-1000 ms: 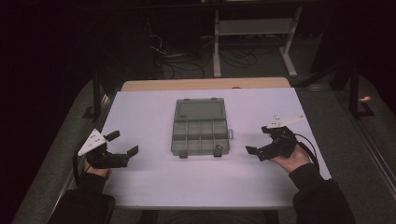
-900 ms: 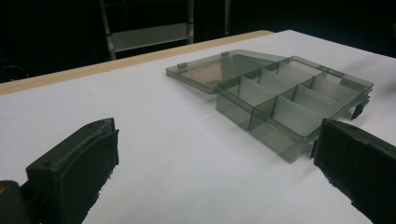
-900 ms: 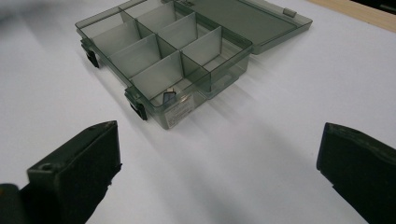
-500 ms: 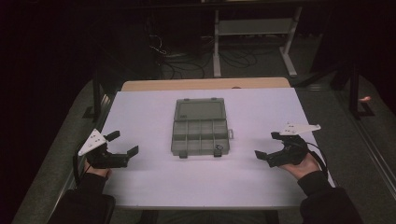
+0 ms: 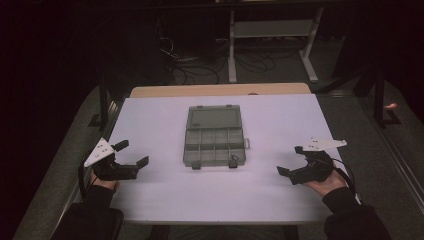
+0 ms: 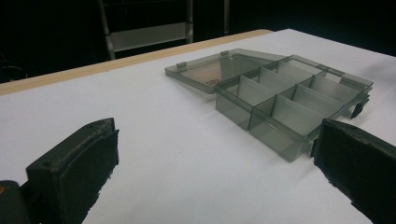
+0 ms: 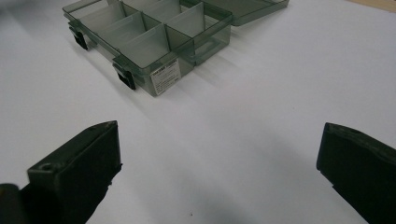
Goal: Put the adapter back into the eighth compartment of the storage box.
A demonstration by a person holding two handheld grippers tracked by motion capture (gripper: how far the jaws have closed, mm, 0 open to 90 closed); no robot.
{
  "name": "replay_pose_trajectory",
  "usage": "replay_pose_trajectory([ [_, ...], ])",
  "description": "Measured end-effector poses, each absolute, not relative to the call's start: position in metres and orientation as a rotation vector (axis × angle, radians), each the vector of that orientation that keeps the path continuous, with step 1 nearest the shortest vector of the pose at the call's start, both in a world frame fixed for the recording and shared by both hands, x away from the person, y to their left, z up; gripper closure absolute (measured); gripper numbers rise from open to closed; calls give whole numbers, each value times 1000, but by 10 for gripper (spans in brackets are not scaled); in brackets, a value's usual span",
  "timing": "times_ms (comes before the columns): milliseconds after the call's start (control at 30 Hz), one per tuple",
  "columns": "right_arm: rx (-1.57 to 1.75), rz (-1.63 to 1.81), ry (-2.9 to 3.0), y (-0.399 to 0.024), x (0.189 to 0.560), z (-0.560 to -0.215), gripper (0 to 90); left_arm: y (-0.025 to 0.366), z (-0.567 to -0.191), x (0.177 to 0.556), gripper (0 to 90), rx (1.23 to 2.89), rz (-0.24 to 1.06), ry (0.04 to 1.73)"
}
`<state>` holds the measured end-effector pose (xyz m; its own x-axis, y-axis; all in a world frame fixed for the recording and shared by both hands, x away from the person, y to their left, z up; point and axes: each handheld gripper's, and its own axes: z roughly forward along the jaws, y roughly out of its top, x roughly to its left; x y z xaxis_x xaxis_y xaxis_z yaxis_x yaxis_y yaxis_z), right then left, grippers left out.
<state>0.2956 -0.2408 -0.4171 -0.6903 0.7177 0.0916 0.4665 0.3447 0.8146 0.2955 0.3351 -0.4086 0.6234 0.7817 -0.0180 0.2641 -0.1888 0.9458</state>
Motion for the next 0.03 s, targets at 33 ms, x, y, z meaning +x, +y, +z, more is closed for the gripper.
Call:
replay_pose_trajectory([
  [33, 1057, 1266, 2331, -241, 296, -418, 0, 335, -409, 296, 0, 1747, 587, 855],
])
